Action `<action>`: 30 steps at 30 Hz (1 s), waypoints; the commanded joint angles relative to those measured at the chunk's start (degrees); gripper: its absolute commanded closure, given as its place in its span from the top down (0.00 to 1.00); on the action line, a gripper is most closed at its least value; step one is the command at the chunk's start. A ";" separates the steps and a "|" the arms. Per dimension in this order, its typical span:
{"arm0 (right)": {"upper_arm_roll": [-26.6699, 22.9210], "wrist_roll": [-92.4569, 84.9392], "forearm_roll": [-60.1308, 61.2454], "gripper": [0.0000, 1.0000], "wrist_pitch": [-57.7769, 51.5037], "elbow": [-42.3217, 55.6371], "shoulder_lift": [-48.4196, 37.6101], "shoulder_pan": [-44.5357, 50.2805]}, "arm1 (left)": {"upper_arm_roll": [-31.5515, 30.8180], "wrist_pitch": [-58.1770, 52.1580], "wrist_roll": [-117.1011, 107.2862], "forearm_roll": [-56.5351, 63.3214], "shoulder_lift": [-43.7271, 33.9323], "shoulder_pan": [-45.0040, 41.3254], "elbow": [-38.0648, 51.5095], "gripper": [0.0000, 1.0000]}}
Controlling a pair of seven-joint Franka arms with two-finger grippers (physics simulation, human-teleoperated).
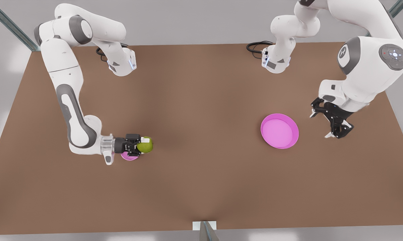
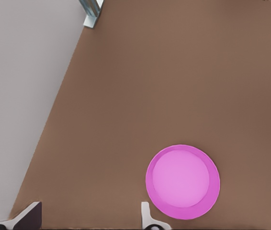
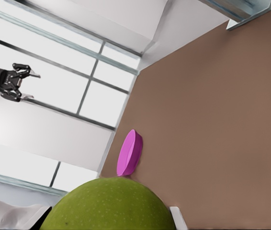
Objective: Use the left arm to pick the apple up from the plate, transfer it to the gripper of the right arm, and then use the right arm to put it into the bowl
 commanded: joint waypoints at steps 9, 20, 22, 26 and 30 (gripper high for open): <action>-2.23 12.02 -16.28 0.79 -1.79 -0.15 1.16 -4.78 | 0.47 -8.77 -65.04 3.31 4.32 -0.56 3.79 1.00; -2.85 31.70 -33.50 0.79 10.16 3.36 1.16 -2.15 | 0.56 -9.91 -63.20 3.31 4.59 -0.03 3.79 1.00; -2.76 35.22 -35.96 0.79 11.75 3.45 1.25 -1.54 | 0.56 -9.91 -63.20 3.23 4.59 -0.03 3.79 1.00; -2.76 36.98 -37.72 0.79 12.45 3.45 1.68 -0.83 | 0.47 -9.91 -63.20 3.23 4.59 -0.12 3.79 1.00; -2.76 38.56 -38.96 0.81 13.50 3.36 2.04 -0.04 | 0.56 -9.91 -63.20 3.23 4.59 -0.03 3.79 1.00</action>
